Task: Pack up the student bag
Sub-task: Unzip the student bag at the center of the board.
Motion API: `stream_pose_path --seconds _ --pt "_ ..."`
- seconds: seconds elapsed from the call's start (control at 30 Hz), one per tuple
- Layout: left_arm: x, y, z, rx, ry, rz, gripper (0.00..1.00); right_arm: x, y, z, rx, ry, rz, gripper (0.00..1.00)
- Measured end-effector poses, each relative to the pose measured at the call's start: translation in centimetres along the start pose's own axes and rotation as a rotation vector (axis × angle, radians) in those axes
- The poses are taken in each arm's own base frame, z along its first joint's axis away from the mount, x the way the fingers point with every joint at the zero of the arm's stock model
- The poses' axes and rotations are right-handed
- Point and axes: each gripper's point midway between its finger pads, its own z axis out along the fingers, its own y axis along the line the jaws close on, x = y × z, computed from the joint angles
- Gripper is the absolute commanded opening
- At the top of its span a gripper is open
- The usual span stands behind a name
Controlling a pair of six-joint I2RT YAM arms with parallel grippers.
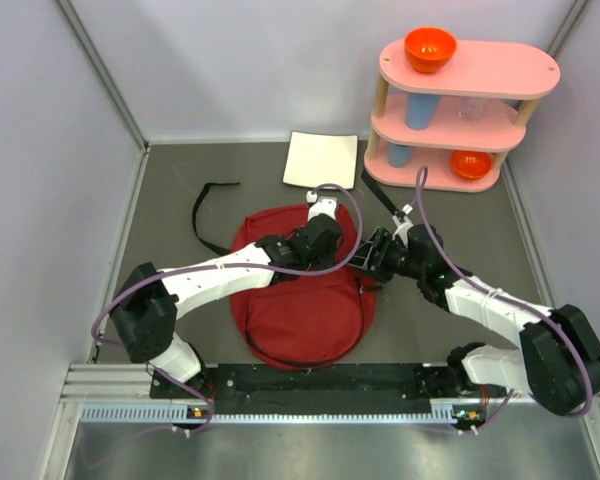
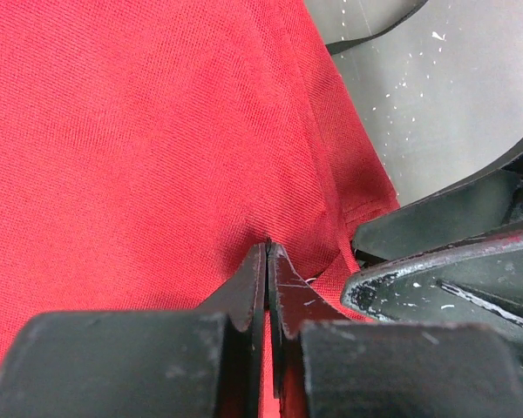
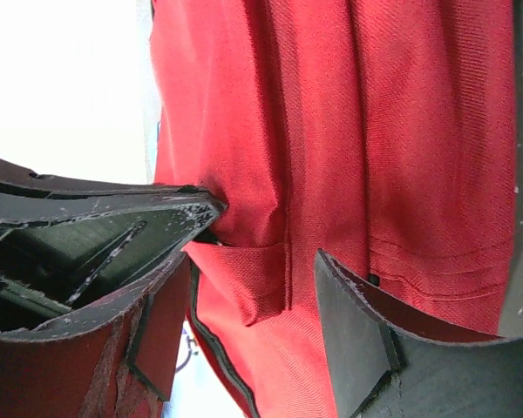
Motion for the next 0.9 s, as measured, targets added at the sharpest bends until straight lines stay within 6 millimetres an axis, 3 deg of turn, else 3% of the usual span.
stream_pose_path --seconds 0.27,0.77,0.9 --pt "-0.1 0.1 0.0 -0.006 -0.006 0.0 0.0 0.2 1.5 0.0 -0.079 0.023 -0.021 0.57" --pt "0.2 0.3 -0.2 0.003 -0.01 -0.003 0.0 1.8 -1.0 1.2 -0.032 0.084 -0.014 0.5" --pt "0.3 0.3 -0.2 0.004 -0.006 -0.003 0.0 1.9 -0.9 1.6 -0.042 0.091 -0.015 0.38"
